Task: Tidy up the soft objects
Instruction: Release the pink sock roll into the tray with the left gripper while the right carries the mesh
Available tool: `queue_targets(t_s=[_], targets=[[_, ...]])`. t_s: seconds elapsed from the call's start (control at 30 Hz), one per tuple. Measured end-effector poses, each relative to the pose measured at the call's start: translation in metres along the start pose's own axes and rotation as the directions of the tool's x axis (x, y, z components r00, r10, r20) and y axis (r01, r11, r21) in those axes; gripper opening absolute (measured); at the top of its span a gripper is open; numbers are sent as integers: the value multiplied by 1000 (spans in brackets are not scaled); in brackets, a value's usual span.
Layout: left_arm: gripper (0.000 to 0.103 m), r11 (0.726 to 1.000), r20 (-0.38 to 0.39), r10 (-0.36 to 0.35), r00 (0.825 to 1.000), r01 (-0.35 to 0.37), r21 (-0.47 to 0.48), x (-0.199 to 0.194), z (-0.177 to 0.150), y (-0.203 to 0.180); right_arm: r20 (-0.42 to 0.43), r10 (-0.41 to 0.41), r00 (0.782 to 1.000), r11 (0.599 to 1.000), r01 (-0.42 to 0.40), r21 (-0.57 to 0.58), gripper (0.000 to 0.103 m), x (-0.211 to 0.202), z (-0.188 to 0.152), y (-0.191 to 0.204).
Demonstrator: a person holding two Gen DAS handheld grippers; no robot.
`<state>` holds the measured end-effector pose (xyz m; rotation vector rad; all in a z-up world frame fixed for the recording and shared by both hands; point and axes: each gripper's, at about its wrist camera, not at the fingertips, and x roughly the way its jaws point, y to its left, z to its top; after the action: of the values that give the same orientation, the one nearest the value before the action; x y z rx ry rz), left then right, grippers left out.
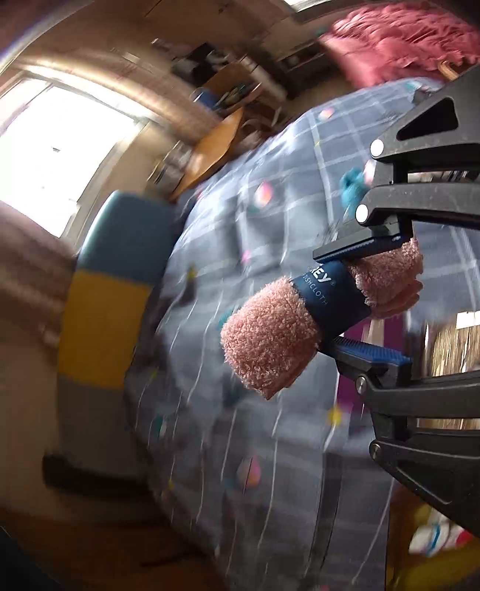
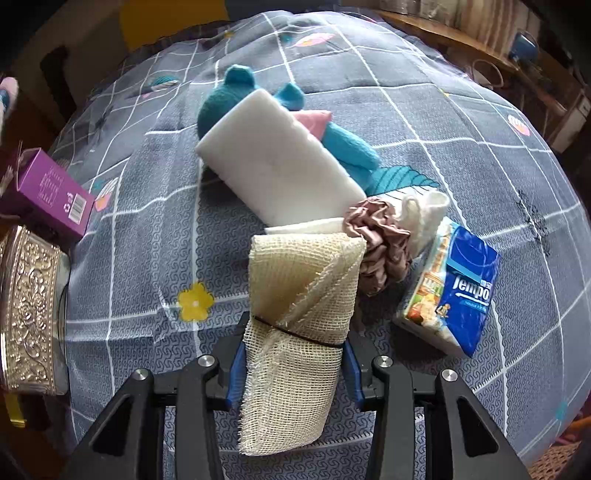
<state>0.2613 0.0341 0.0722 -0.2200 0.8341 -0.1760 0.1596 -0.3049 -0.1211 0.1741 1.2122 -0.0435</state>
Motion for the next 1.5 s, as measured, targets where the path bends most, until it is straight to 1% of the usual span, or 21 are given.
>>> queue_targets(t_s=[0.07,0.13,0.2,0.33,0.4,0.43,0.53,0.63,0.77,0.83,0.9,1.0,1.03,1.1,1.17,1.3,1.5], targets=[[40,996,20,61,998,-59,-73,-14,0,50,9,12,1000,999,-12,-41,43,-2,-1,11],[40,986,18,112,994,-108,-131,-25,-11,93,12,14,1000,995,-13,-96,43,-3,-4,24],[40,969,5,165,986,-161,-186,-36,-32,137,9,8,1000,989,-7,-150,43,-3,-7,35],[40,934,-23,236,972,-233,-271,-57,-79,204,1,-13,1000,969,13,-245,43,1,-13,56],[40,918,-30,252,967,-248,-309,-66,-103,228,-7,-34,999,959,31,-283,43,4,-18,65],[40,907,-37,271,962,-267,-326,-71,-116,240,3,-42,999,954,41,-298,43,3,-20,69],[40,881,-38,303,952,-295,-370,-84,-152,266,5,-43,999,951,43,-306,43,2,-24,75],[40,853,-42,321,946,-308,-421,-96,-183,287,10,-47,999,952,48,-302,43,-1,-30,78],[41,841,-71,314,947,-312,-442,-101,-212,301,17,-55,998,952,57,-300,43,0,-32,78],[41,843,-97,306,947,-317,-434,-100,-225,301,21,-60,998,951,64,-302,43,-3,-36,78],[41,852,-126,289,949,-315,-418,-98,-237,298,24,-66,998,951,70,-302,43,-2,-37,79],[43,865,-165,290,943,-332,-376,-88,-251,289,27,-70,997,952,75,-298,43,-2,-44,85],[45,862,-168,300,939,-343,-374,-87,-254,285,28,-71,997,952,76,-296,43,-1,-44,86],[46,861,-167,308,937,-349,-370,-86,-257,279,29,-72,997,953,77,-293,43,0,-43,86],[46,858,-156,337,928,-372,-356,-86,-258,272,30,-71,997,954,77,-291,43,-2,-43,85],[46,861,-119,370,921,-388,-329,-92,-258,261,33,-77,996,952,83,-294,43,-4,-42,84],[46,871,-62,399,915,-399,-286,-108,-255,247,33,-72,997,957,78,-278,42,-6,-37,81]])
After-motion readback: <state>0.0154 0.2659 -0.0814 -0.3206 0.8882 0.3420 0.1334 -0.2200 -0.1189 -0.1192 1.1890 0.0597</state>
